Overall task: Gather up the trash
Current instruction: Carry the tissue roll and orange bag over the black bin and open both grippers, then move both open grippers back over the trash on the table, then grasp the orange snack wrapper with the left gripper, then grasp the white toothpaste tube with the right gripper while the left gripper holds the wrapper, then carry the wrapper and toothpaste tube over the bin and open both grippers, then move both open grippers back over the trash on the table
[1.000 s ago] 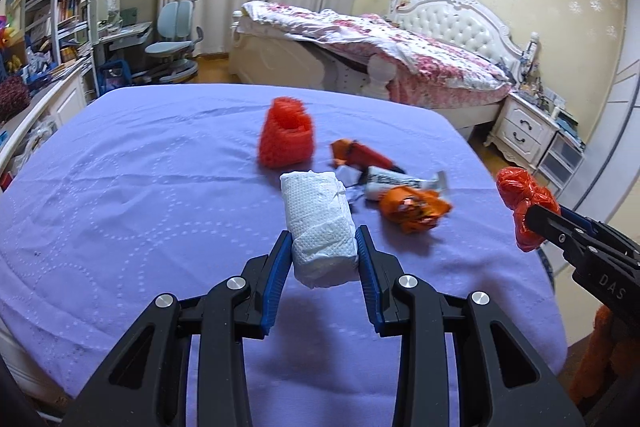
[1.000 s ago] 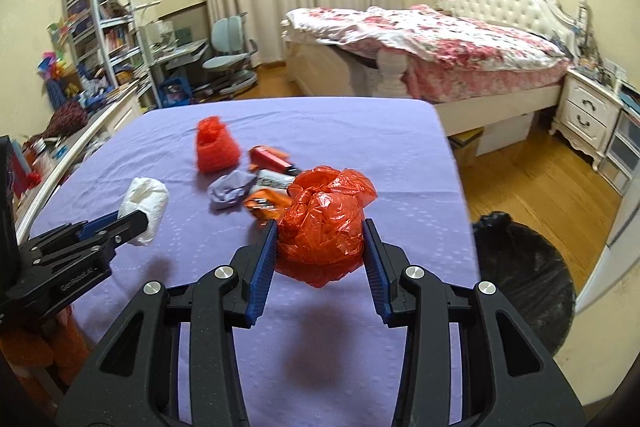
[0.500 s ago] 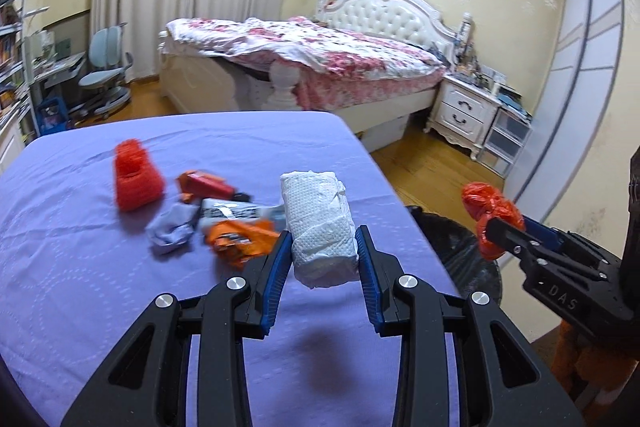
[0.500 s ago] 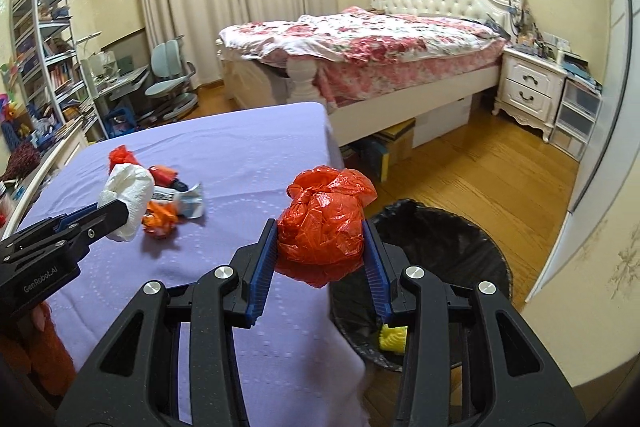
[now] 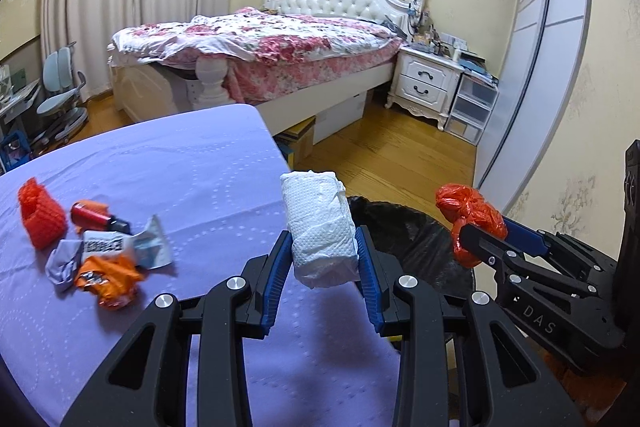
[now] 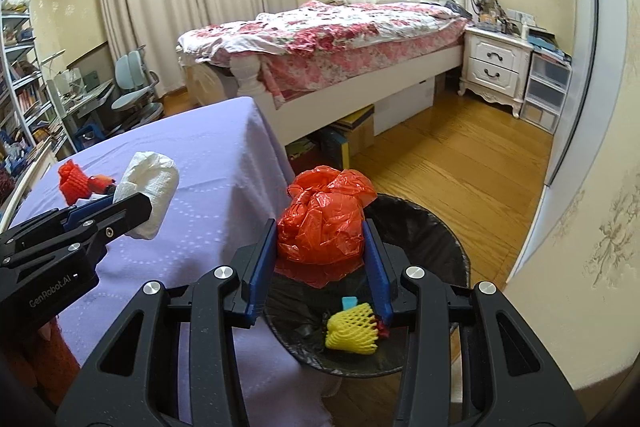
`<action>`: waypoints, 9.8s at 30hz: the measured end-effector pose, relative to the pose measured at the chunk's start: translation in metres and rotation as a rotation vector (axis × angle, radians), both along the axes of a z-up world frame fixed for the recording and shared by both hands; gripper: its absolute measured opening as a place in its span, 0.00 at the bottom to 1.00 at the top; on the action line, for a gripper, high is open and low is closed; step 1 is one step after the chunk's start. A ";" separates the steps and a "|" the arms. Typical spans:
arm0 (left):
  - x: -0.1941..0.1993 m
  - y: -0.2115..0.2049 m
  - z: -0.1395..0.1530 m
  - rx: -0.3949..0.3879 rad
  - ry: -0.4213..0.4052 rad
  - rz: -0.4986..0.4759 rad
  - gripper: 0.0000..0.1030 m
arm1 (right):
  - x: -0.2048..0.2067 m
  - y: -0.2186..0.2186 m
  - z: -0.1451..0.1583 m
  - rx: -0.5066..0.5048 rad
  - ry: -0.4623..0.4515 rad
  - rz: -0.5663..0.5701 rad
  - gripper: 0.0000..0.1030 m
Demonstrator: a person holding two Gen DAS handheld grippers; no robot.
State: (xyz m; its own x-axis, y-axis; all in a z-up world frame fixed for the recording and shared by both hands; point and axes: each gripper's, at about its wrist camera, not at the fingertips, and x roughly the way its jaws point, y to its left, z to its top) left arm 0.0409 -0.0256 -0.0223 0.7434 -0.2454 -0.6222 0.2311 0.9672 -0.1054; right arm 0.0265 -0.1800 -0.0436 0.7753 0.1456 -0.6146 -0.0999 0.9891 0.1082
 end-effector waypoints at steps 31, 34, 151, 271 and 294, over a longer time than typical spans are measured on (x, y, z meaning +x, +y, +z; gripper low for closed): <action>0.027 -0.034 -0.026 0.057 0.054 -0.013 0.71 | 0.020 -0.047 -0.020 0.045 0.029 -0.126 0.54; 0.025 -0.029 -0.023 0.061 0.045 0.008 0.73 | 0.020 -0.046 -0.020 0.044 0.030 -0.125 0.55; -0.052 0.303 -0.036 0.020 0.120 0.650 0.58 | 0.055 0.241 -0.003 -0.038 0.141 0.424 0.65; 0.041 -0.042 -0.030 0.075 0.032 -0.019 0.72 | 0.038 -0.065 -0.036 0.064 0.102 -0.206 0.53; 0.014 0.052 -0.023 0.117 0.007 0.206 0.78 | 0.033 -0.009 -0.029 0.058 0.110 -0.072 0.57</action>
